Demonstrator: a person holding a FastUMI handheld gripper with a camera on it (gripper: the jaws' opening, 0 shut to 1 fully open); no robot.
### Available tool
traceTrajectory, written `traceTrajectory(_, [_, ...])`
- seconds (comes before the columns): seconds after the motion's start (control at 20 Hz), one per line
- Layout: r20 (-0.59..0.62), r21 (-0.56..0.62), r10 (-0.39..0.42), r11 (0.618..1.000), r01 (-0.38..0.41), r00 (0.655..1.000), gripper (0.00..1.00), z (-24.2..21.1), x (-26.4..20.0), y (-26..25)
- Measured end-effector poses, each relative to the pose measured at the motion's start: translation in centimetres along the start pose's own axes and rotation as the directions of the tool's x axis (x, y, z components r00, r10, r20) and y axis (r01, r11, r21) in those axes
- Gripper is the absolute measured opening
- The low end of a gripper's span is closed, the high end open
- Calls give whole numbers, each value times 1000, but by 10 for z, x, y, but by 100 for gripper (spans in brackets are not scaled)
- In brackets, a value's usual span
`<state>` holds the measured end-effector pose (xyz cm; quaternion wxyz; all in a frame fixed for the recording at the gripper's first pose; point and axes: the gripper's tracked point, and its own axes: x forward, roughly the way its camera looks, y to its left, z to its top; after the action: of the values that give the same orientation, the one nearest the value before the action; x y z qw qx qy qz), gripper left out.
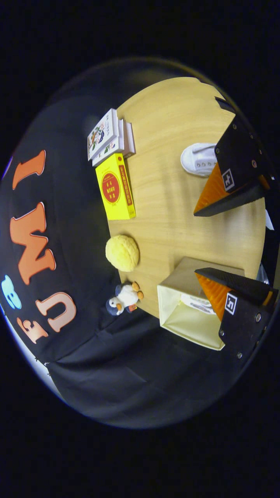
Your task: Open the storage box then place both shoes into the box .Put the left shoe in first, then the right shoe, with the right side of both shoes facing outward in a uniform manner.
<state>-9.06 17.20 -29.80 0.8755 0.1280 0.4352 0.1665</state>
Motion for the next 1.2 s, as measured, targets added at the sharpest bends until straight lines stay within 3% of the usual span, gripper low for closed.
traceTrajectory(0.45, [-58, -53, -177, 983, 174, 982, 80, -61, -18, -124])
traceTrajectory(0.95, [-139, -198, -255, 954, 226, 957, 71, -117, 4, -176])
traceTrajectory(1.2, [-92, -224, -282, 940, 256, 955, 63, -114, 26, -192])
